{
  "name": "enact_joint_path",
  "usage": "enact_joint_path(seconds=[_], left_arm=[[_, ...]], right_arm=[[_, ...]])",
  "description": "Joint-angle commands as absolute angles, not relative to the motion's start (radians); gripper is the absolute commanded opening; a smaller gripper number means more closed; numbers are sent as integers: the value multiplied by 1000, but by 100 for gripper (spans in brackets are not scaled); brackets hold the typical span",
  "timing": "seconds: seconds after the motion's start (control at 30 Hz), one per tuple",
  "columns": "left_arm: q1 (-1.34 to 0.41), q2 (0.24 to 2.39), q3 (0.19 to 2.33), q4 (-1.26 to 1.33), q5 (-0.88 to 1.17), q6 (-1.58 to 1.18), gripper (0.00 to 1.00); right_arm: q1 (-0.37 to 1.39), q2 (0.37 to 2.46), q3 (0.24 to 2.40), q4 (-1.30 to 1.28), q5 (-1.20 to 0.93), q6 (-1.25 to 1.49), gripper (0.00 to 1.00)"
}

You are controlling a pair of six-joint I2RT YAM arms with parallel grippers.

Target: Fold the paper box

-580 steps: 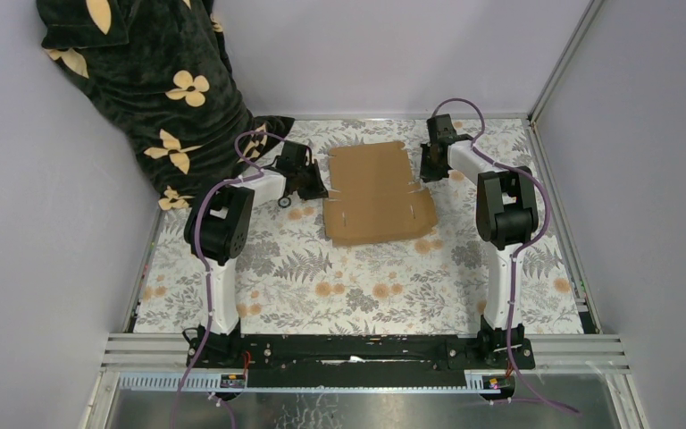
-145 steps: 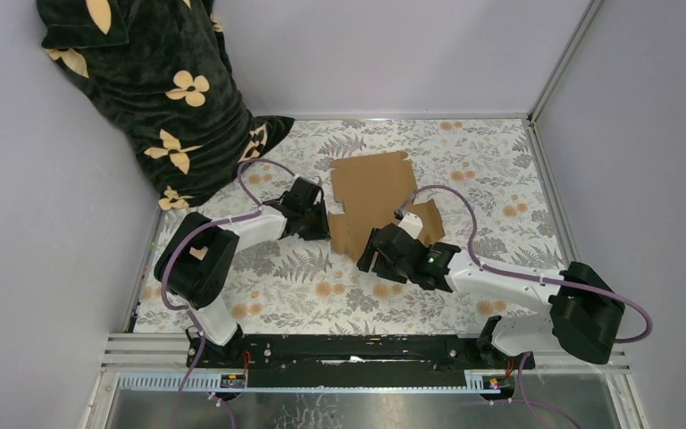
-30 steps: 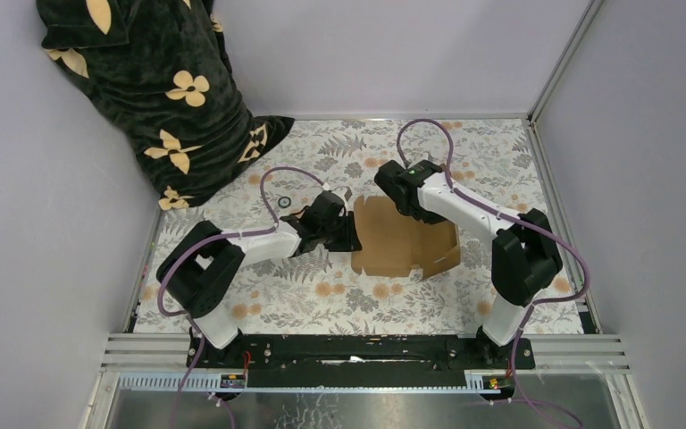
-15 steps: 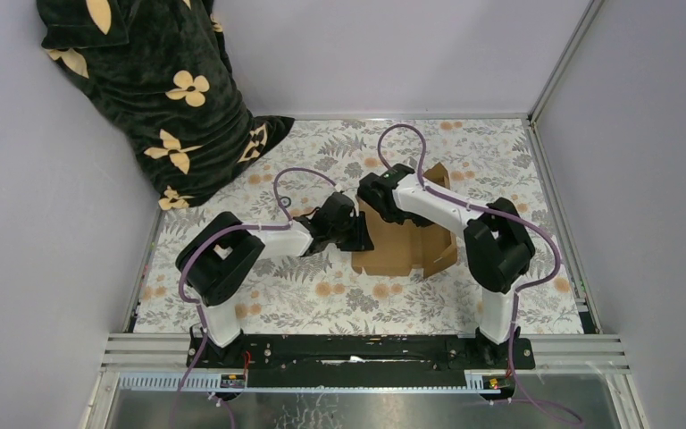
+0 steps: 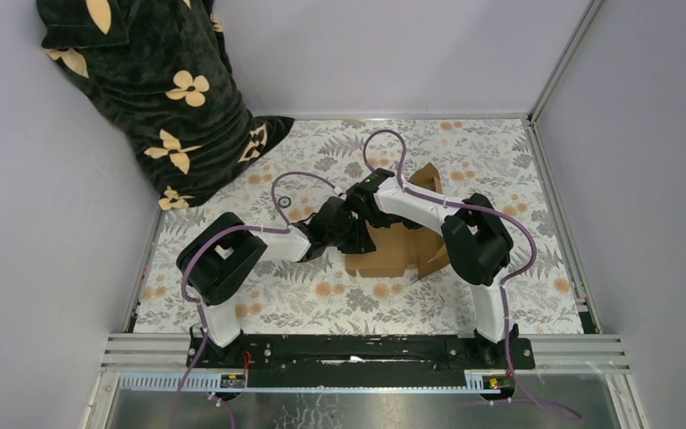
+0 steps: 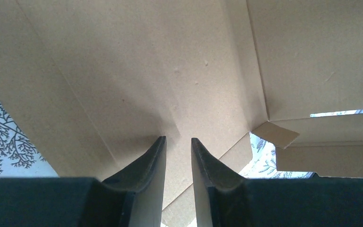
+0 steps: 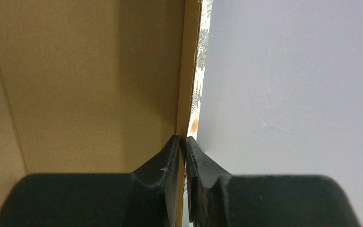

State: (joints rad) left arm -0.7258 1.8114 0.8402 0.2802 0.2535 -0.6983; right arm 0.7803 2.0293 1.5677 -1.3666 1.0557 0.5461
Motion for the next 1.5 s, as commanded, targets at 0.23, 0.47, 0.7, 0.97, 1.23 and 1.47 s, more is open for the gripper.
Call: enact_joint_path(seconds=[0.23,0.47,0.7,0.97,1.23,1.47], left_arm=[[-732,1721,718,401,219,-682,32],[-629,1600,635,453,234,-660,33],[-484,1631,708,489,367,-635,36],[-399,1900,943,688,675,-705,49],[-396,2130,1088,989,796,-865,52],[-341,2291,1226,1081,798,-1007,51]], right_arm=[[821,1948,1597,-1358,1131,562,17],[819,1885,1515,-1237,1154,438,16],[822,1828,1426,-1154,1152,364,14],[866,1756,1383,-1101,1119,310,12],[912,1750,1329,-1057,1053,284,9],[927,1776,1307,-1062,1032,306,7]])
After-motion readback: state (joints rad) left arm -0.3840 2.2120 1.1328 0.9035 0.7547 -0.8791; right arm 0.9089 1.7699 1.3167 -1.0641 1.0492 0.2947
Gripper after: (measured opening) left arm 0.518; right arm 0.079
